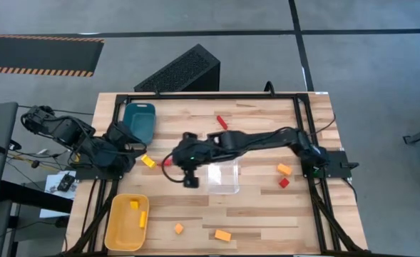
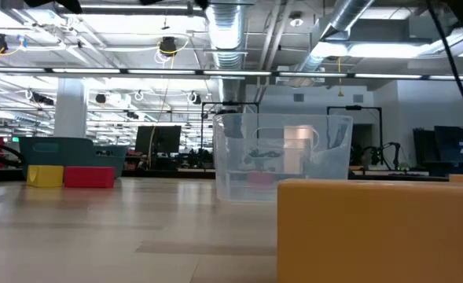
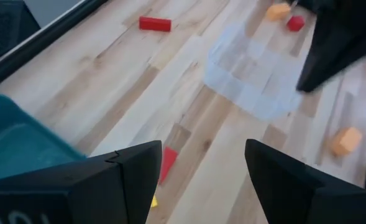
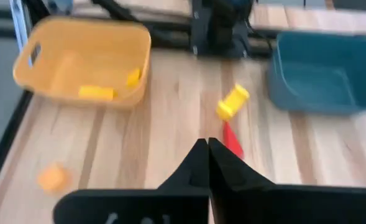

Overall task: Sort & place blocks by color
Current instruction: Put the yellow block into the yellow bin

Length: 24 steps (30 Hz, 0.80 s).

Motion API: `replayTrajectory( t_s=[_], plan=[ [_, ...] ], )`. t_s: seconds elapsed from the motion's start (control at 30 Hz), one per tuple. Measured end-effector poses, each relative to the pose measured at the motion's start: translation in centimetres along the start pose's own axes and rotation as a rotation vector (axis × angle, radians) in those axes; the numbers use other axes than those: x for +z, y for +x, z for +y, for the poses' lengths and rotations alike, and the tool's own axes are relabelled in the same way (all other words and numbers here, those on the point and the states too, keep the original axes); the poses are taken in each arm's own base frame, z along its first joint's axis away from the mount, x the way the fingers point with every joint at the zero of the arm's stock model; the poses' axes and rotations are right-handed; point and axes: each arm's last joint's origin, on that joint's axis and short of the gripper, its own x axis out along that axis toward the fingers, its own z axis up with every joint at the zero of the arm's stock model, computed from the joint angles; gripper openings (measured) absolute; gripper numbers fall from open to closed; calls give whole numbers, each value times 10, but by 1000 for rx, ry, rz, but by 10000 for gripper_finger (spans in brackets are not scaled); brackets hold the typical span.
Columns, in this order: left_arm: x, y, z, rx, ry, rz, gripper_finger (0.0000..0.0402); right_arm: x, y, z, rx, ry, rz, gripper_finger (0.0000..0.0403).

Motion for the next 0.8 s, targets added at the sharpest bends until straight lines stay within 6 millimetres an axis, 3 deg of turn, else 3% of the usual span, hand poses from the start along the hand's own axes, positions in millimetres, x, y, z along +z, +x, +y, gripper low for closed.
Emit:
replayTrajectory(
  t_s=[0.23,0.33,0.63,0.8],
  plan=[
    [5,6,-11,0,-36,-68,222,-35,-28,-8,-51,56,113,30],
    [6,13,-19,25,-29,-80,222,-52,-42,-7,-47,108,68,29],
    [5,46,-50,86,31,-45,222,-100,-87,17,30,218,-131,15],
    [7,64,-67,82,11,-56,222,-126,-89,30,68,269,-86,25]
  ],
)
